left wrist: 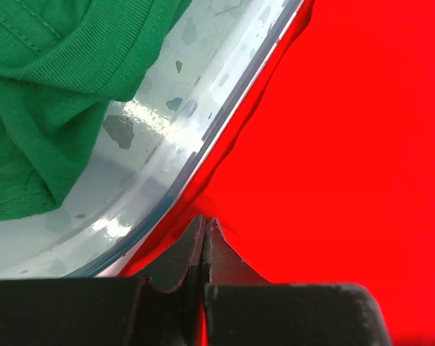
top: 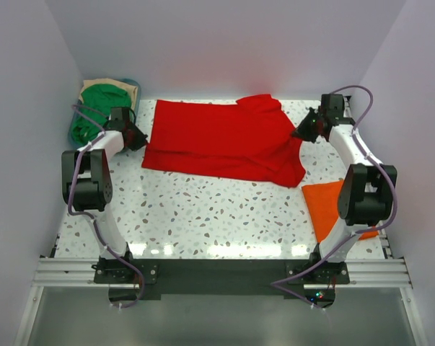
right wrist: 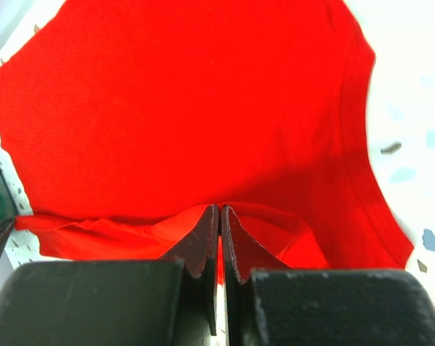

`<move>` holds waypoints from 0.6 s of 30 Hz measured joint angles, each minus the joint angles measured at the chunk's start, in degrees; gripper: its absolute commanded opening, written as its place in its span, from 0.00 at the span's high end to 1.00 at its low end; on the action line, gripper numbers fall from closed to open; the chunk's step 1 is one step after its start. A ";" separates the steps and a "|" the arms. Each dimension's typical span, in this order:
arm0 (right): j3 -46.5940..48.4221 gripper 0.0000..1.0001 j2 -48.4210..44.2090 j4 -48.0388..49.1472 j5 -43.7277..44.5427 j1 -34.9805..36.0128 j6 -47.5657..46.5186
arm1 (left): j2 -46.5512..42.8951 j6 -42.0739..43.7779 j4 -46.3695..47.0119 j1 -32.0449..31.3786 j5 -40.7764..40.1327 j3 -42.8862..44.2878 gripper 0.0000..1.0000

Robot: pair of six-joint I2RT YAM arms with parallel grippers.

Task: Fold and stack the t-shirts
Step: Fold the tshirt

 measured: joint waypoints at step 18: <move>7.63 1.00 6.29 -1.49 0.00 0.00 -2.03 | 0.92 -0.39 1.36 0.00 1.40 1.11 1.00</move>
